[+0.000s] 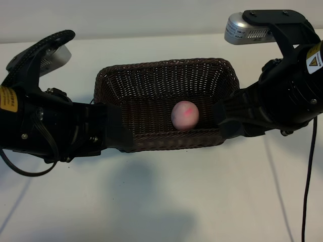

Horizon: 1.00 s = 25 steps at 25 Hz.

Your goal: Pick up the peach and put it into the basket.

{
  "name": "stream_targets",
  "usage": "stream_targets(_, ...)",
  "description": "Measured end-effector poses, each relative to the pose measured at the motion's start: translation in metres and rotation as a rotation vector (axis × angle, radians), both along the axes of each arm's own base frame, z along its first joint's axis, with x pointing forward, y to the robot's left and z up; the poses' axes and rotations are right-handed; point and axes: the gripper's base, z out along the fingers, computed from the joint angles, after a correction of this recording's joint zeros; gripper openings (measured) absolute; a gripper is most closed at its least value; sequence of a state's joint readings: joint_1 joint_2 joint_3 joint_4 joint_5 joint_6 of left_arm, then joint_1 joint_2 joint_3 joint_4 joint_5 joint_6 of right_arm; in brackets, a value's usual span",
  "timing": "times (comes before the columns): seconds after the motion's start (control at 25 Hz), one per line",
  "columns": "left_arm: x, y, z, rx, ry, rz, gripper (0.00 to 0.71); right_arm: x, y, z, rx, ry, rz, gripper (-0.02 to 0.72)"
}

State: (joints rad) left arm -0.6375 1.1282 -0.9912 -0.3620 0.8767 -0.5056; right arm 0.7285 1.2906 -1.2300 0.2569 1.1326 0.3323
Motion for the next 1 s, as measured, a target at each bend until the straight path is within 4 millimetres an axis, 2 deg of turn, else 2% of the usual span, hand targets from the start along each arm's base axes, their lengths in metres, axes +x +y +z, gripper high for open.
stream_targets(1.0,0.0001,0.0001,0.0,0.002,-0.001,0.0,0.532,-0.0005,0.0002,0.0,-0.003,-0.008,0.027,0.469)
